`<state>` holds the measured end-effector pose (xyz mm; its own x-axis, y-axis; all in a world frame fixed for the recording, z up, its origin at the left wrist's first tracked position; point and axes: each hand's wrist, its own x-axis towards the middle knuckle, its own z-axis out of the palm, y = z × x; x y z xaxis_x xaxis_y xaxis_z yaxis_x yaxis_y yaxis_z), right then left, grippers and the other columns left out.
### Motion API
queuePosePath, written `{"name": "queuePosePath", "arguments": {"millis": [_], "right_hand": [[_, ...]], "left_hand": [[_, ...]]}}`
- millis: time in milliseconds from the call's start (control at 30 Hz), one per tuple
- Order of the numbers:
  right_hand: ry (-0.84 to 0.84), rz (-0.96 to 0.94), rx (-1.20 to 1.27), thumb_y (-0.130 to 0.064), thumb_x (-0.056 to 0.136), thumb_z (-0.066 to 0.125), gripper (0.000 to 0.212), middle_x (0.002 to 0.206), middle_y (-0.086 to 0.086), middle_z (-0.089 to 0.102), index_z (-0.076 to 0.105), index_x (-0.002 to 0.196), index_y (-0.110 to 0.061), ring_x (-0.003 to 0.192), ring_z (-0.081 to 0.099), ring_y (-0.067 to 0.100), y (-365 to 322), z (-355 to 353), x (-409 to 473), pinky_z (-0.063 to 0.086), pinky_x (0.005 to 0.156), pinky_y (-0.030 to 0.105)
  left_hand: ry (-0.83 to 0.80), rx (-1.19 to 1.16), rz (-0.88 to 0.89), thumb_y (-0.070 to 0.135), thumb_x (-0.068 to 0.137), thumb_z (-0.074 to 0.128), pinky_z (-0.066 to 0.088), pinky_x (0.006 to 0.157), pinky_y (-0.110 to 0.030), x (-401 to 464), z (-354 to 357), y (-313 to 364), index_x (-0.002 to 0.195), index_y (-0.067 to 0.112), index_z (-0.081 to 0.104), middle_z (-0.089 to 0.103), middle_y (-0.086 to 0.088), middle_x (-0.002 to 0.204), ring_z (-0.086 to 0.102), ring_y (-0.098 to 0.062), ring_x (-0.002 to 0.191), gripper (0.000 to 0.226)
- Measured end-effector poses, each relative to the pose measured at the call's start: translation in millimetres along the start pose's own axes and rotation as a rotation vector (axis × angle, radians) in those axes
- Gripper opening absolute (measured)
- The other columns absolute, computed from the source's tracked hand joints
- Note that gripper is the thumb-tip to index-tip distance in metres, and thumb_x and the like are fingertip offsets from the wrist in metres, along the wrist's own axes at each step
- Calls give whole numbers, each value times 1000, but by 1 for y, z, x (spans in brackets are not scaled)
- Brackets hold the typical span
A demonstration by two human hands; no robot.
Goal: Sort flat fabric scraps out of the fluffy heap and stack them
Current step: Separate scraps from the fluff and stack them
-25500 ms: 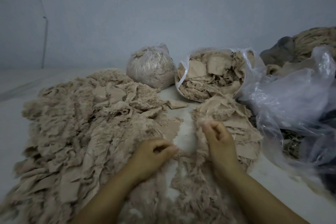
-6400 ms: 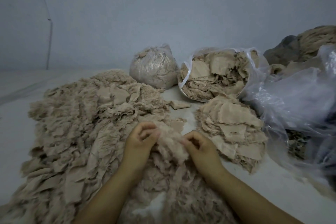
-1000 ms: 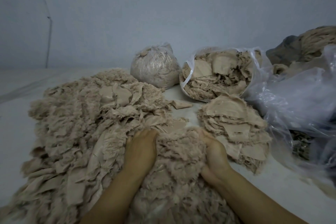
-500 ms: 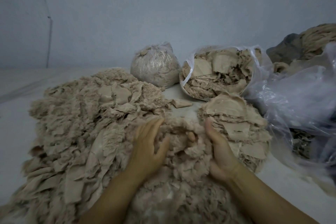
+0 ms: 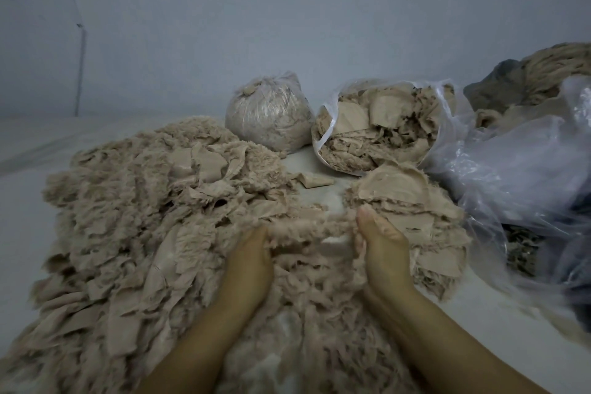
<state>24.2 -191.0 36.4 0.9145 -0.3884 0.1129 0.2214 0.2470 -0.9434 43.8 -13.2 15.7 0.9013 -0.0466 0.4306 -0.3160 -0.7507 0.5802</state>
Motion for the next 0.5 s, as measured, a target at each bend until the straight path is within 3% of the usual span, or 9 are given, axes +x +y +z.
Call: {"name": "queuePosePath", "arguments": {"millis": [67, 167, 233, 300, 400, 467, 500], "right_hand": [[-43, 34, 34, -25, 95, 55, 38, 44, 3, 46, 53, 61, -8, 41, 42, 16, -2, -2, 0, 39, 48, 27], [-210, 148, 135, -15, 98, 48, 28, 60, 8, 66, 63, 81, 2, 51, 63, 17, 0, 2, -6, 51, 51, 24], [-340, 204, 176, -12, 98, 46, 24, 70, 11, 71, 62, 96, 6, 59, 68, 18, -1, 5, -9, 55, 55, 25], [-451, 256, 193, -15, 96, 50, 20, 75, 15, 71, 63, 96, 1, 68, 70, 23, -2, 3, -11, 57, 63, 30], [-577, 301, 149, -23, 86, 59, 25, 80, 19, 69, 67, 90, 1, 73, 67, 27, -2, 0, -13, 58, 69, 33], [-590, 261, 53, -26, 80, 64, 32, 91, 21, 70, 69, 95, 3, 82, 68, 28, 0, 0, -14, 57, 77, 33], [-579, 243, 23, -27, 79, 64, 29, 90, 19, 71, 71, 92, -2, 79, 69, 25, 1, 1, -15, 57, 72, 30]], "left_hand": [[-30, -33, -21, -13, 82, 43, 27, 90, -9, -1, -6, -1, 129, 9, 53, 54, -8, 123, 46, -15, 112, 53], [-125, -198, 137, -3, 82, 54, 32, 98, -8, -9, -3, 10, 136, 19, 45, 49, 4, 127, 46, -5, 112, 59], [-205, -580, 17, 14, 83, 61, 41, 95, -13, -12, -3, 22, 141, 30, 32, 50, 12, 131, 51, 0, 116, 67], [-222, -914, -136, 37, 75, 66, 46, 96, -21, -11, -5, 27, 141, 34, 26, 52, 12, 131, 54, -2, 117, 77], [-275, -915, -182, 45, 71, 77, 46, 93, -19, -11, -9, 28, 140, 34, 27, 53, 15, 126, 53, 2, 115, 86], [-307, -840, -139, 44, 70, 72, 50, 81, -17, -13, -7, 29, 130, 29, 45, 62, 11, 109, 61, 0, 100, 67], [-310, -814, -125, 41, 74, 67, 51, 73, -17, -12, -6, 29, 119, 24, 56, 66, 6, 96, 64, -5, 88, 49]]}}
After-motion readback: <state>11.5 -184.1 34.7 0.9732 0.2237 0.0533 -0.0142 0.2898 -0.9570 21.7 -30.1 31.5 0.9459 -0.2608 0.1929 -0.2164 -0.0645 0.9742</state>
